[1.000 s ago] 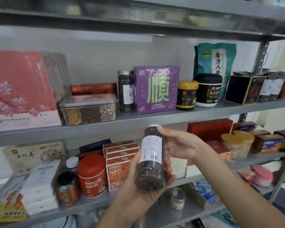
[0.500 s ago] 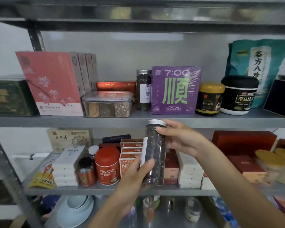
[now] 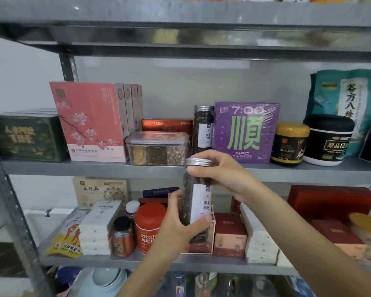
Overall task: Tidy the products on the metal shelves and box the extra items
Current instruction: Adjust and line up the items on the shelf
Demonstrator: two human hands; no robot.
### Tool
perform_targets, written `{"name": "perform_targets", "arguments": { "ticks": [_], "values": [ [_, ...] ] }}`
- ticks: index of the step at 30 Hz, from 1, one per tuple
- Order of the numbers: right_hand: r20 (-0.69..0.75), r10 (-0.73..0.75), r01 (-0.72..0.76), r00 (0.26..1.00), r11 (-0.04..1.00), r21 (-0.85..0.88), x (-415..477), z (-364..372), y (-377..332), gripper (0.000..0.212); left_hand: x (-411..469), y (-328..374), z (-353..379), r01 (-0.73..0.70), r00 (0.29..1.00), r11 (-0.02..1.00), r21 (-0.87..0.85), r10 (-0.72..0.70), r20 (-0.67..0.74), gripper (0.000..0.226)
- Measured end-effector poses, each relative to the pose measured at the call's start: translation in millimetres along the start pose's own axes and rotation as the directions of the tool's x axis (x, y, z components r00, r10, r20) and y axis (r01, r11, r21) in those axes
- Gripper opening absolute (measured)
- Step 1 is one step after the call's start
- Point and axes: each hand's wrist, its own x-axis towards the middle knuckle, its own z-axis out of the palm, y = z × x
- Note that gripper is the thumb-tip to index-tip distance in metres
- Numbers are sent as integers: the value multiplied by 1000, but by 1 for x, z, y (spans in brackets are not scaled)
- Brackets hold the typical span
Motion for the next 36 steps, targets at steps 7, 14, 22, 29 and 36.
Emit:
{"name": "perform_targets", "arguments": {
  "ticks": [7,14,22,29,36],
  "values": [
    [-175,-387,240,905,805,-542,37,0,-32,24,25,-2,-23,28,985,996,-80,-42,-170,47],
    [-36,-533,-96,845,-86,-992,116,-45,-66,53,26,-7,-42,103,986,920,-379,-144,-83,65],
    [-51,-273,-100,961,-166,-981,145,-43,-73,40,25,-6,-48,89,992,918,-386,-115,-46,58],
    [-65,-318,-36,946,97,-995,143,-43,-77,59,26,-5,-46,74,997,948,-311,-82,-13,68],
    [-134,-418,35,898,373,-927,136,-44,-76,50,24,-10,-46,78,996,954,-289,-85,-11,74]
  ]
}}
